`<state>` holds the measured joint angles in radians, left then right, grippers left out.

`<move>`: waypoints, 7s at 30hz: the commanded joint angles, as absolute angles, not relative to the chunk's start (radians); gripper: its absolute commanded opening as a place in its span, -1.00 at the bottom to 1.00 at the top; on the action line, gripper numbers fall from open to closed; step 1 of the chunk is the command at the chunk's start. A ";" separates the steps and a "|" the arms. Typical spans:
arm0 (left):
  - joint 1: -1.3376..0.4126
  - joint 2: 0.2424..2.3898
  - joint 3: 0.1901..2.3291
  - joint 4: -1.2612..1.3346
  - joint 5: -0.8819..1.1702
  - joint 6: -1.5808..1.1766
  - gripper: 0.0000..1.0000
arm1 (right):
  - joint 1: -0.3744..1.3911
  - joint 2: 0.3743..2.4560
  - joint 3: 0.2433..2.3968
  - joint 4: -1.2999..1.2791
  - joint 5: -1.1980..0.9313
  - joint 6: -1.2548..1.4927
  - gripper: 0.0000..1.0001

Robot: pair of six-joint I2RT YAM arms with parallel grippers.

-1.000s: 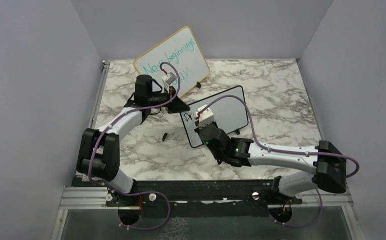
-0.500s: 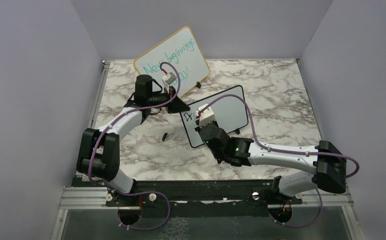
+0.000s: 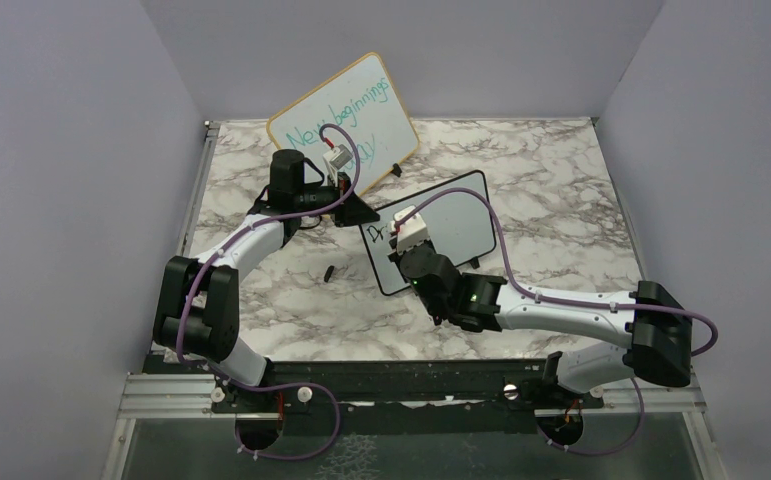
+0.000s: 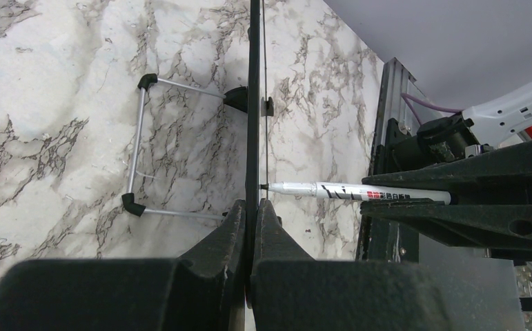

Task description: Write a sentence on the whiteboard

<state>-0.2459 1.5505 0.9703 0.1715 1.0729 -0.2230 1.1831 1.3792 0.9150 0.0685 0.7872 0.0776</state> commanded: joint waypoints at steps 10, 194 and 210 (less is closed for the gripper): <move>-0.250 1.562 0.960 0.156 1.091 -0.217 -1.00 | 1.172 1.386 0.940 0.083 0.721 0.083 -0.99; -0.250 1.564 0.971 0.124 1.091 -0.198 -1.00 | 1.134 1.286 0.845 -0.009 0.726 0.072 -0.99; -0.250 1.561 0.971 0.124 1.095 -0.198 -1.00 | 1.117 1.308 0.862 0.113 0.735 0.022 -0.99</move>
